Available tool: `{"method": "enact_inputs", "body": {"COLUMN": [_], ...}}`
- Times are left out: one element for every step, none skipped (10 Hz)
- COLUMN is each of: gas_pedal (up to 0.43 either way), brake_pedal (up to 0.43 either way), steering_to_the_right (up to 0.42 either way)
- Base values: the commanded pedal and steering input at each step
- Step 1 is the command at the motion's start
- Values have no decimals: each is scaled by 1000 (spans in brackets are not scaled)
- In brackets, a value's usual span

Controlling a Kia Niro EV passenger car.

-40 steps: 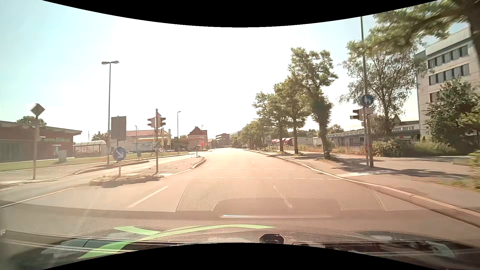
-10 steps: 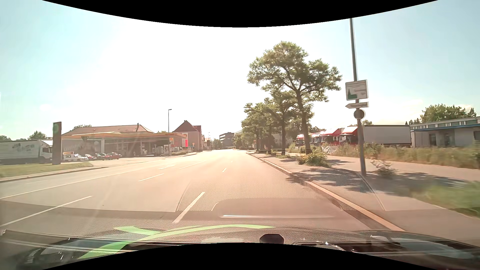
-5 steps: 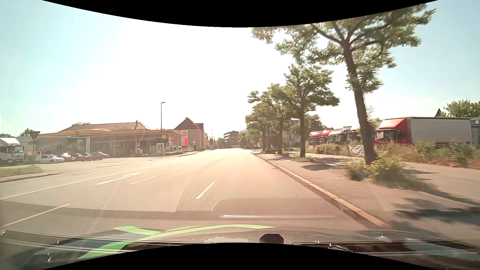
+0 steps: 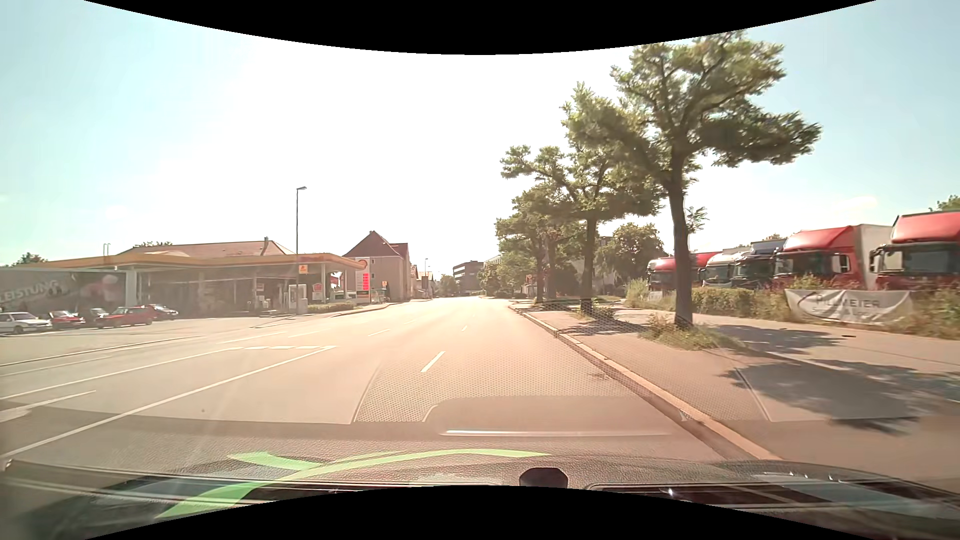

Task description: Follow the waypoints while adhering to traffic rules and regulations

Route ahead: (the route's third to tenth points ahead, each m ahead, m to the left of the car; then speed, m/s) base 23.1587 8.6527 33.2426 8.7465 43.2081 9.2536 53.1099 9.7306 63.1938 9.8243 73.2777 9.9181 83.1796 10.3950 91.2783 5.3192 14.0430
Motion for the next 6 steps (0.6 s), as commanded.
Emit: {"method": "enact_inputs", "body": {"gas_pedal": [118,87,47,39,0,0], "brake_pedal": [0,0,0,0,0,0], "steering_to_the_right": [-14,-14,-14,-14,-14,-12]}}
